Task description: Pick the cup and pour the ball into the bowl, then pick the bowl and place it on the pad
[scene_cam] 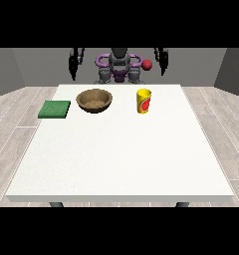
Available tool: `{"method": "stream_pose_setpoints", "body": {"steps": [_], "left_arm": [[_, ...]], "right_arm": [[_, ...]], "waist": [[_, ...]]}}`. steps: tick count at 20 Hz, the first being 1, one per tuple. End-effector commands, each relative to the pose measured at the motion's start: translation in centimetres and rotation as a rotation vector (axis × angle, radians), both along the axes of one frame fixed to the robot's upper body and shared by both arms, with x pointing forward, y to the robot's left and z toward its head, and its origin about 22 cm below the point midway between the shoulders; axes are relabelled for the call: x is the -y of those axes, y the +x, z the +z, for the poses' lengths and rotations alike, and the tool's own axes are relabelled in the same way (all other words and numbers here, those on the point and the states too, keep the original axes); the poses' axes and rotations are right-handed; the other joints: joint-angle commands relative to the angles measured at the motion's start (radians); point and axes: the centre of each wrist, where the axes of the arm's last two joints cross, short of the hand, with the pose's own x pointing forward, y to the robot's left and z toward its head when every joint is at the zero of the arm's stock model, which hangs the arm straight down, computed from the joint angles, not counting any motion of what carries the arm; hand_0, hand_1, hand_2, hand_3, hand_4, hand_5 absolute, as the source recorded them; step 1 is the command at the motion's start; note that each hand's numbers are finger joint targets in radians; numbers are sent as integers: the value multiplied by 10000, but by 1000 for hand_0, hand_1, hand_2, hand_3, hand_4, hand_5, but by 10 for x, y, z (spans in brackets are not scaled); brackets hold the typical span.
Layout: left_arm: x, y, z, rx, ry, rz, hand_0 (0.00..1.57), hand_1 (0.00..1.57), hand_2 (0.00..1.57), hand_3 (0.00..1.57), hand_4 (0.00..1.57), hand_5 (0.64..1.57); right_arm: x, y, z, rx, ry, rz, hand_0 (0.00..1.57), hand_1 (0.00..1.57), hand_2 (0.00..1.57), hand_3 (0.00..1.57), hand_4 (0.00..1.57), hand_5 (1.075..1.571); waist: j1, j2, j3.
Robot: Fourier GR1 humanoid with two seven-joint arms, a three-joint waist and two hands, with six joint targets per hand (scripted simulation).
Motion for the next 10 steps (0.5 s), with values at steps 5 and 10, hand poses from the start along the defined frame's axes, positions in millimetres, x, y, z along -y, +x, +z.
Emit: {"method": "stream_pose_setpoints", "body": {"steps": [5,10], "left_arm": [[-10,1,27,72,290,155,0,0,0,0,664,1566],[13,-18,23,-2790,-2202,1242,0,0,0,0,634,1564]], "right_arm": [[8,3,30,192,-217,-46,0,0,0,0,875,1533],[-4,-24,35,-2105,1908,-626,0,0,0,0,860,1530]], "waist": [[10,-2465,-295],[-694,-4150,-355]]}}
